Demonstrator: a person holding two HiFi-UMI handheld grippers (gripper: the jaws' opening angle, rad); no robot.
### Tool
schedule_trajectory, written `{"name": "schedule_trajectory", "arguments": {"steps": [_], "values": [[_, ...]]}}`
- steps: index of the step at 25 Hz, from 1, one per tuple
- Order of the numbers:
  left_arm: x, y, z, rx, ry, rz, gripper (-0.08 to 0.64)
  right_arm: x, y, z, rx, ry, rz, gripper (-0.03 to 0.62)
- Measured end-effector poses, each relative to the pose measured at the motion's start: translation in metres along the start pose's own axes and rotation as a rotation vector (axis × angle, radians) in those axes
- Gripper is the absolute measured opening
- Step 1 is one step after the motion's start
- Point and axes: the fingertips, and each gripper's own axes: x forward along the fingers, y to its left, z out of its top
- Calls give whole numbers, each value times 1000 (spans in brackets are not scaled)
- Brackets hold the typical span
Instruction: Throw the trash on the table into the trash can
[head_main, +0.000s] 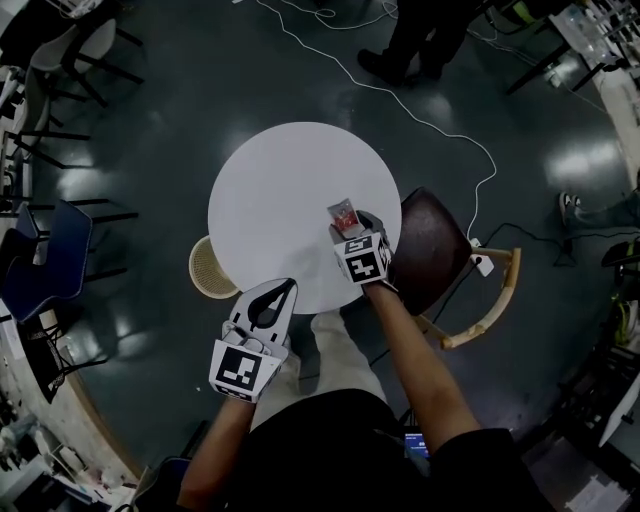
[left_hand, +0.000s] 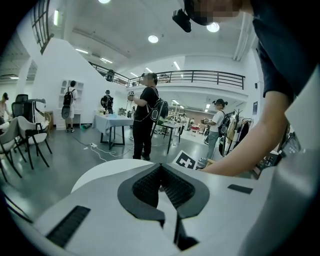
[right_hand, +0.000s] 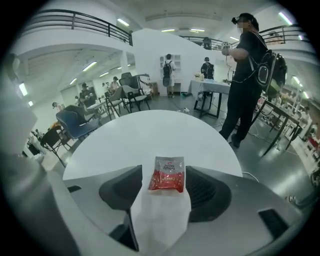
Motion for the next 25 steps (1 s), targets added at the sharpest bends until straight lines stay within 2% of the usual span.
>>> {"name": "schedule_trajectory", "arguments": {"steps": [12,20,23,25], "values": [[3,6,-14,4,29,2,15,22,-11,-22,50,47,-15,258],[6,4,-14,-6,19,-2,15,22,-15,-26,39,58,-25,253],[5,6,-13,-7,17,-2,15,23,-14,-25,36,68,-29,241],[4,7,-13,-11,15,1,15,22,-13,-25,36,70,-34,188]]}}
